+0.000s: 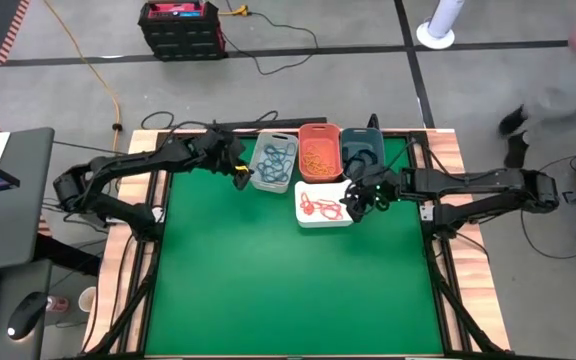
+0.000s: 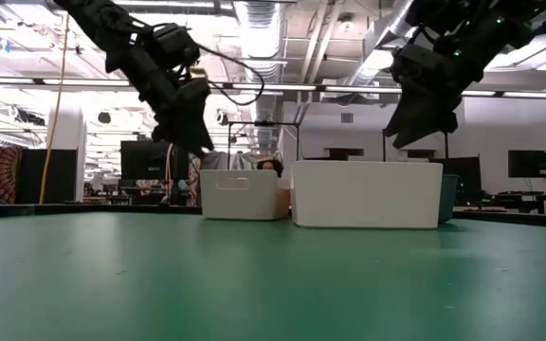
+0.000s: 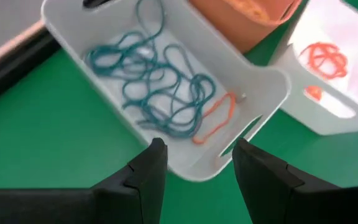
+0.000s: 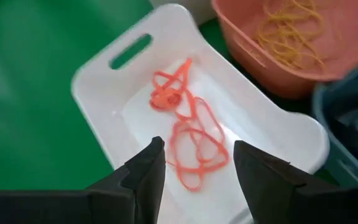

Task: Sort rubber bands into baskets

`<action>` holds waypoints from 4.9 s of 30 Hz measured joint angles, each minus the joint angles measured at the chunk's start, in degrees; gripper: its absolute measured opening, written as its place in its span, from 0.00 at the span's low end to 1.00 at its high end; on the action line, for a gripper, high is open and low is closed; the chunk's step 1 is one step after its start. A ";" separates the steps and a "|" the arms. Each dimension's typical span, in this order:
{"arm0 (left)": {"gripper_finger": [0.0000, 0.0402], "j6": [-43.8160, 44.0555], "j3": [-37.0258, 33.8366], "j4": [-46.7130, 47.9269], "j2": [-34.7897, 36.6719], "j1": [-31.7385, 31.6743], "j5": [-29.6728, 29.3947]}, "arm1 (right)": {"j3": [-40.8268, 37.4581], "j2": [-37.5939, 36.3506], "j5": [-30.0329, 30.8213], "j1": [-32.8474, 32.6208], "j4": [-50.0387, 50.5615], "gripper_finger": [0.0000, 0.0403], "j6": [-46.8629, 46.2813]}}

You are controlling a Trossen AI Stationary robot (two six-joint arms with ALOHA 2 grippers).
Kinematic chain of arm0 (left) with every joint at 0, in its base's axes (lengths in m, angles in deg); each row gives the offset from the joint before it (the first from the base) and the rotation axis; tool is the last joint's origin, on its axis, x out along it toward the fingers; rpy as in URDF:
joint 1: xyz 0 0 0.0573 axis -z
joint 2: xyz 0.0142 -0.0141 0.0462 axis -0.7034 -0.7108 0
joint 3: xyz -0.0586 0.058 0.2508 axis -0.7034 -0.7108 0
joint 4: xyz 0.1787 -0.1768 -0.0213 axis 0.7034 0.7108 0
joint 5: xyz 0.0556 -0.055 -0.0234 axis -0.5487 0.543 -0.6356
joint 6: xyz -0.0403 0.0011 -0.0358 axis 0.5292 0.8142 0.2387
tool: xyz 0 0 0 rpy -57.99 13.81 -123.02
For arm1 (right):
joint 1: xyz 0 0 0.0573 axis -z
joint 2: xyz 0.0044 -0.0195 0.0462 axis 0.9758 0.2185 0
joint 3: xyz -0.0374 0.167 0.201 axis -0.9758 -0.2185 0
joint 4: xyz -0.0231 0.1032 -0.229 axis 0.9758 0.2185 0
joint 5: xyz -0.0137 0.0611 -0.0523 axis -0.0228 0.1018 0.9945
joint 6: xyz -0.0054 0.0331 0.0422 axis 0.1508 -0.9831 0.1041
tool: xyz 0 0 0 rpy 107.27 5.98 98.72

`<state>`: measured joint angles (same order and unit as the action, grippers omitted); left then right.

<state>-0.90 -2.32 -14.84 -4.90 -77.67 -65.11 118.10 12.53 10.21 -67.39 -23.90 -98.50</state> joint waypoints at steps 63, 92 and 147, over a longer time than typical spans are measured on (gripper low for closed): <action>0.32 -2.91 21.58 -1.61 -11.60 -1.51 9.66 | 1.29 4.10 -7.02 18.05 -8.07 0.54 2.05; 0.30 19.17 -5.99 -29.70 7.42 15.94 -8.34 | -21.47 -32.79 -0.08 6.16 -36.97 0.46 -3.81; 0.11 17.60 -30.13 -35.65 25.59 28.74 -9.01 | -38.64 -50.34 -12.48 5.51 -43.04 0.45 -14.80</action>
<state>16.70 -32.45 -50.49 20.69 -48.93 -74.12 79.45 -37.81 -2.28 -61.87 -66.94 -113.30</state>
